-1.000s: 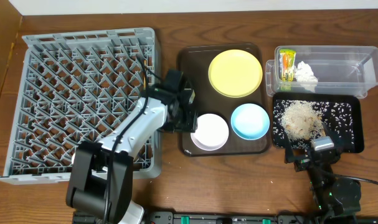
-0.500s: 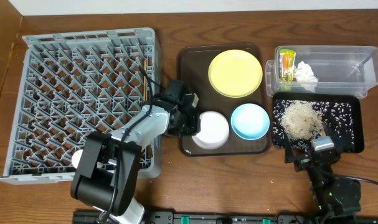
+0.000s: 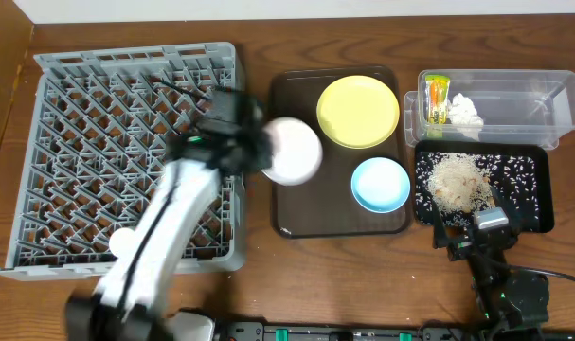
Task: Sort waste into correct bins and load items into the dishwasher
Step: 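Grasp the white bowl rim with the left gripper and lift, then set the white bowl upright into the dish rack with the left gripper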
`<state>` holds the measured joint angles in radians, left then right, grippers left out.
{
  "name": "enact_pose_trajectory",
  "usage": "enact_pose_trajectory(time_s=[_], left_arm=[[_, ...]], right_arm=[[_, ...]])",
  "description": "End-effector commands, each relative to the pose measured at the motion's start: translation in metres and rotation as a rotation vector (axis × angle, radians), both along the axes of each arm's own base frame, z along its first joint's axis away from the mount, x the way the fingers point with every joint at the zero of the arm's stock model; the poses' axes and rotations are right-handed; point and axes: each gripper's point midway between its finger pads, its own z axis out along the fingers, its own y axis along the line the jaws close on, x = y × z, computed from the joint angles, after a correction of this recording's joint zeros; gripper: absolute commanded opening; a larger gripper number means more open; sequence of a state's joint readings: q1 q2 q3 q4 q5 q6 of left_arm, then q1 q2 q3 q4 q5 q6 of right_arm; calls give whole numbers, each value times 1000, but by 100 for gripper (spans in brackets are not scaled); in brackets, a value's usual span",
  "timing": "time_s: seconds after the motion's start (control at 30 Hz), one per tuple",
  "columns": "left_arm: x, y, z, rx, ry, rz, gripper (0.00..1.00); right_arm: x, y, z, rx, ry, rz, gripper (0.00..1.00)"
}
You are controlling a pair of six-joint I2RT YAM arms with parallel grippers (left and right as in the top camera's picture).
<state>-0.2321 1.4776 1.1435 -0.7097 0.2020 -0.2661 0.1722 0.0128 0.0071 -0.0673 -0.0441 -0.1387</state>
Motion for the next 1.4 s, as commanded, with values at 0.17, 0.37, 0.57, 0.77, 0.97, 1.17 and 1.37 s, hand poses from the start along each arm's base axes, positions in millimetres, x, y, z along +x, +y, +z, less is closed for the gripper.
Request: enact_pose_trajectory(time_s=[0.17,0.37,0.57,0.77,0.97,1.17,1.37], left_arm=[[-8,185,106,781,-302,569,7],[3,208,111,1041,-288,600,8],[37,207,86,1177,-234,477,7],[62,196,65,1287,-199,357,8],[70,188,40,1333,-148,289,8],[70,183,35,1407,-119,252,8],[64,178,52,1502,-133,291,8]], right_arm=[[1,-3,-1,9,6,-17,99],[1,-3,-1,9,6,-18,99],[1,-3,-1,9,6,-18,99],[1,-3,-1,9,6,-18,99],[1,-3,-1,9,6,-18,99],[1,-3,-2,9,7,-18,99],[1,-3,-2,9,7,-18,99]])
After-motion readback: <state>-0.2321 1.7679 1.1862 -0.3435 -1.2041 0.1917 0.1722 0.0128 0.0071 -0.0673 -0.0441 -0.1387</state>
